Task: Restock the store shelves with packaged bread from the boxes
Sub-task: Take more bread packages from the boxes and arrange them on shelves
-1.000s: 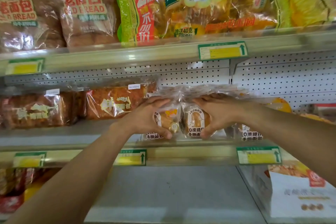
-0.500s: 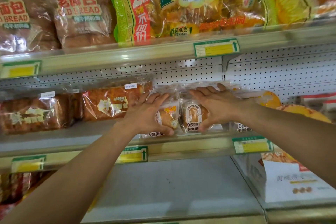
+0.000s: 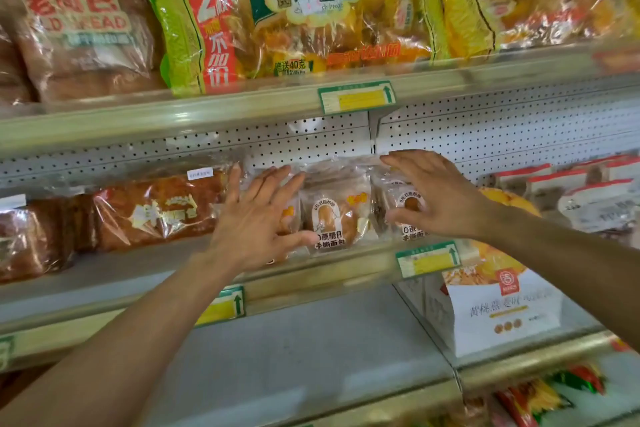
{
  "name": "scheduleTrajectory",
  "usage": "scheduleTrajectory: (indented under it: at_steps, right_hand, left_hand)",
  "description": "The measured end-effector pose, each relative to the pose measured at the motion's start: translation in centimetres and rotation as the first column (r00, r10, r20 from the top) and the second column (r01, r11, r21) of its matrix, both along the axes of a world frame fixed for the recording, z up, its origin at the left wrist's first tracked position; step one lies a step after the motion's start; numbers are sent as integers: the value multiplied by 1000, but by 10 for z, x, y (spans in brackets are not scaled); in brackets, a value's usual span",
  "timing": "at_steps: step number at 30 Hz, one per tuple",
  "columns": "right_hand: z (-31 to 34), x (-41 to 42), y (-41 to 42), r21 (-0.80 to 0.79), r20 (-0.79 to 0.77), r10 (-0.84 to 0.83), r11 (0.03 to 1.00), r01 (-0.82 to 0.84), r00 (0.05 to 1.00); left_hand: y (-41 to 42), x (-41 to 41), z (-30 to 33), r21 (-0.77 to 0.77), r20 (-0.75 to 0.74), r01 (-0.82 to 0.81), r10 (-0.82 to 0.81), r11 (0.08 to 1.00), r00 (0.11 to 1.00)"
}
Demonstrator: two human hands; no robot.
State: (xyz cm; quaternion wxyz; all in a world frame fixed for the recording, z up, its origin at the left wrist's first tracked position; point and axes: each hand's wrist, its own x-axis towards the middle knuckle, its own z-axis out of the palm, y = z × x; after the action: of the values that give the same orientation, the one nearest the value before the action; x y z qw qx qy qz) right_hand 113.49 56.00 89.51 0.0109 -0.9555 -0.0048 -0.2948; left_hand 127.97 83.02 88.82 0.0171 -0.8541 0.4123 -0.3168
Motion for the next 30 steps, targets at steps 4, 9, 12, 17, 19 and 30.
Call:
scheduleTrajectory:
  at_steps: [4,9,12,17,19,30]
  right_hand:
    - [13,-16,-31,182,-181,-8,982,42,983]
    - [6,-14,-52,59,-321,-16,998,37,947]
    - [-2,-2,-61,-112,-300,-52,994,19,953]
    - [5,11,-76,-167,-300,-33,986,-18,953]
    - [10,19,-79,-174,-343,-63,985,3,937]
    - [12,34,-94,-40,-406,160,981,-192,900]
  left_hand:
    - [-39,-23,3,-56,-20,133,-134,990,991]
    - [-107,-47,-3,9,-39,201,-200,980,979]
    - [-135,-52,-1,96,-21,131,-130,987,991]
    - [-151,-50,5,71,15,40,-41,997,999]
    - [-157,-46,11,90,-43,14,-10,996,999]
    - [-167,-37,31,153,-326,-26,75,988,942]
